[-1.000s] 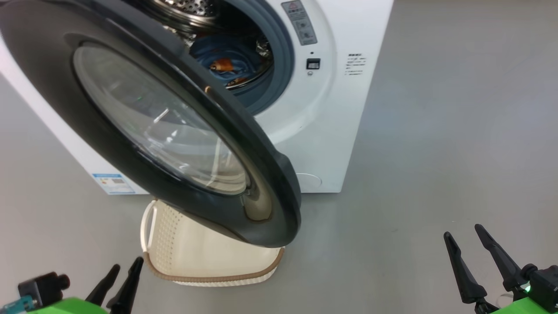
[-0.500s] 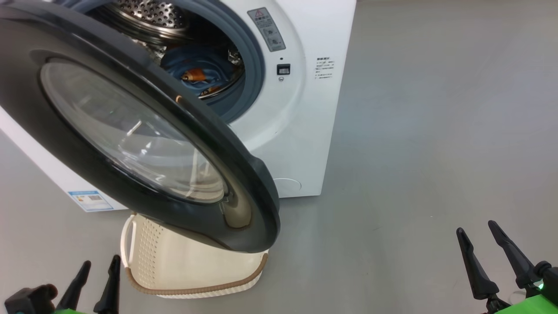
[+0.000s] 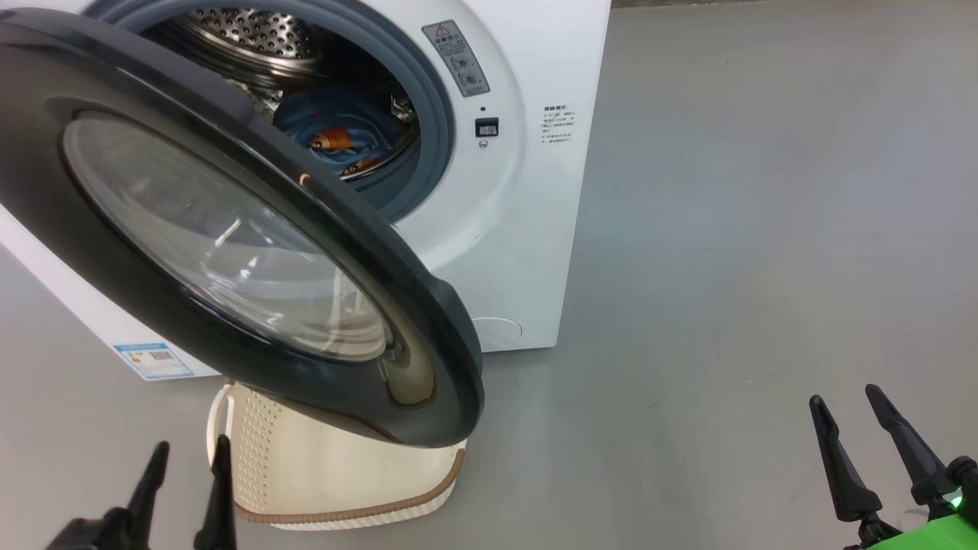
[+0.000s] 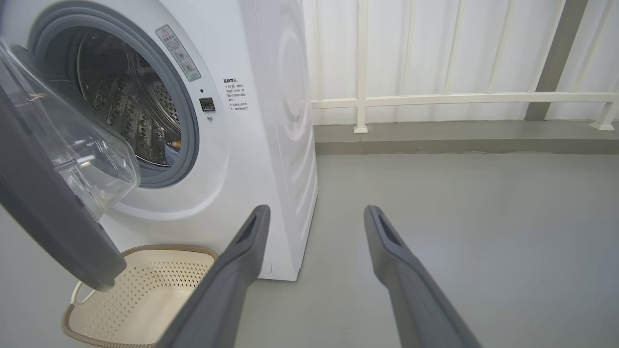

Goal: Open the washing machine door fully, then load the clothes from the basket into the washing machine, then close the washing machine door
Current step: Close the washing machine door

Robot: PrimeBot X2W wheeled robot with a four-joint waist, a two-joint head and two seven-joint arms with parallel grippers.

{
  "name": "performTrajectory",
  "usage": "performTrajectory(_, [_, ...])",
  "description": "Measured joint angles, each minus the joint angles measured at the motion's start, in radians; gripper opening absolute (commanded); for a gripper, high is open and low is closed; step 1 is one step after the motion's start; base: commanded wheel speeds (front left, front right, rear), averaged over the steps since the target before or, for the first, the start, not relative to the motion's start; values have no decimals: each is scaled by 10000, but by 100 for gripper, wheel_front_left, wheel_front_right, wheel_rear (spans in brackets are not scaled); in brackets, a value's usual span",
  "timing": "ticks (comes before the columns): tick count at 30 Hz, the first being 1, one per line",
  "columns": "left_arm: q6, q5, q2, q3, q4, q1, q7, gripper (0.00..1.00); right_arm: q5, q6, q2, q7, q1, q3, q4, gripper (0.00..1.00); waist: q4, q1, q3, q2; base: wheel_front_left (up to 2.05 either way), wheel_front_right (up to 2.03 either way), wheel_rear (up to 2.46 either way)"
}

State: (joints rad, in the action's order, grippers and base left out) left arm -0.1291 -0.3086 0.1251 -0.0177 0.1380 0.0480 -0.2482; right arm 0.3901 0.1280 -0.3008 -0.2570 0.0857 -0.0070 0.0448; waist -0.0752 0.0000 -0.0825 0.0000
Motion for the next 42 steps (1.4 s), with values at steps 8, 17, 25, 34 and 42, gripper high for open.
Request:
performTrajectory(8, [0, 403, -291, -81, -90, 366, -69, 100, 0, 0, 128, 0, 3, 13, 17, 100, 37, 0, 111, 1, 0, 0, 0])
performTrajectory(17, [0, 408, -464, -245, -188, 479, -69, 100, 4, -2, 123, 0, 5, 161, 56, 52, 118, 0, 261, 0, 0, 0, 0])
performTrajectory(25, [0, 422, -550, -326, -431, 555, -69, 100, 295, -2, 109, 0, -180, 562, -244, 0, 339, 0, 393, 0, 0, 0, 0])
performTrajectory(34, [0, 424, -742, -299, -644, 585, -71, 100, 786, 0, 303, 0, -1871, 1473, -1051, 0, 811, 0, 590, 0, 0, 0, 0])
performTrajectory(42, [0, 491, -769, -169, -807, 606, -71, 100, 1277, -2, 531, -2, -3598, 2892, -2075, 0, 1270, 0, 705, 0, 0, 0, 0])
